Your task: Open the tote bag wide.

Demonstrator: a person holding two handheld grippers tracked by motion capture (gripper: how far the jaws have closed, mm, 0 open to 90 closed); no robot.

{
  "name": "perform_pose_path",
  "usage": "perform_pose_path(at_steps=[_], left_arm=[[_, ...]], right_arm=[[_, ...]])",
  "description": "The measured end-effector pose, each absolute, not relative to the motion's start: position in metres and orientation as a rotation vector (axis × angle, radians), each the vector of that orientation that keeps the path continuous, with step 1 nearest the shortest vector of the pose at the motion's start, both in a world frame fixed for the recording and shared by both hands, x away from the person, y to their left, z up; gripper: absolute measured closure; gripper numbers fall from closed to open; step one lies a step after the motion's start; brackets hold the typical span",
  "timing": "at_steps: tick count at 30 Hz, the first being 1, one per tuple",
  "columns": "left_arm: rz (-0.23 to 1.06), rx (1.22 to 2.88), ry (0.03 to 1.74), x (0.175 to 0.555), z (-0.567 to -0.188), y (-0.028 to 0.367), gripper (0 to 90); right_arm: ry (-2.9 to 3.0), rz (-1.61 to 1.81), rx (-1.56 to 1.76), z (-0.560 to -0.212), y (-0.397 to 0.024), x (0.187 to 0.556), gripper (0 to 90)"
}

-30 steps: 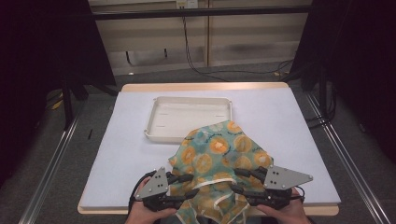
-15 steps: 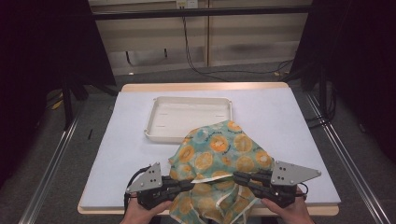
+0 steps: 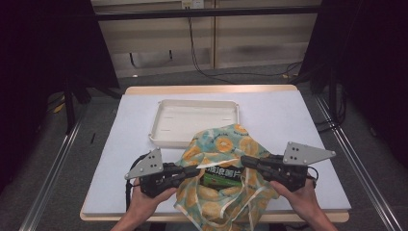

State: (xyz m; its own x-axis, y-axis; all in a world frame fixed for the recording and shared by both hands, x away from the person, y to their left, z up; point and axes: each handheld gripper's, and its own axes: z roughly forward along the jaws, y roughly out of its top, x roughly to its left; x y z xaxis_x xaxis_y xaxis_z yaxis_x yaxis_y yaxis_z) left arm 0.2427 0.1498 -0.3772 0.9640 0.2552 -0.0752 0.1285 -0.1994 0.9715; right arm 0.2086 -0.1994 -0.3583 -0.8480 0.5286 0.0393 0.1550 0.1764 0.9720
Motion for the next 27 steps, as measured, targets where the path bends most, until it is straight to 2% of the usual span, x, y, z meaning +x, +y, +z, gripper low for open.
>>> perform_pose_path(at_steps=[7,11,12,14,19,20,22,25,27], left_arm=[[0.135,1.757,0.301,0.26,-0.369,0.145,88.5],[0.123,1.754,0.314,0.264,-0.374,0.145,84.7],[0.125,1.76,0.319,0.263,-0.376,0.146,80.3],[0.114,1.756,0.314,0.262,-0.379,0.148,78.1],[0.146,1.76,0.291,0.246,-0.373,0.156,73.0],[0.121,1.756,0.233,0.236,-0.372,0.156,76.8],[0.123,1.772,0.212,0.232,-0.372,0.155,77.5],[0.039,1.781,0.162,0.221,-0.377,0.149,80.4],[0.031,1.807,0.122,0.215,-0.382,0.143,72.3]], right_arm=[[2.091,1.724,0.667,-0.342,-0.202,0.232,90.0],[2.055,1.703,0.72,-0.342,-0.207,0.252,90.0],[2.047,1.696,0.749,-0.346,-0.209,0.263,90.0],[2.046,1.694,0.763,-0.348,-0.21,0.266,90.0],[2.04,1.688,0.811,-0.357,-0.21,0.282,90.0],[2.04,1.683,0.811,-0.359,-0.208,0.285,90.0],[2.047,1.675,0.807,-0.36,-0.207,0.286,90.0],[2.05,1.672,0.804,-0.362,-0.206,0.287,90.0],[2.049,1.666,0.809,-0.363,-0.206,0.286,90.0]])
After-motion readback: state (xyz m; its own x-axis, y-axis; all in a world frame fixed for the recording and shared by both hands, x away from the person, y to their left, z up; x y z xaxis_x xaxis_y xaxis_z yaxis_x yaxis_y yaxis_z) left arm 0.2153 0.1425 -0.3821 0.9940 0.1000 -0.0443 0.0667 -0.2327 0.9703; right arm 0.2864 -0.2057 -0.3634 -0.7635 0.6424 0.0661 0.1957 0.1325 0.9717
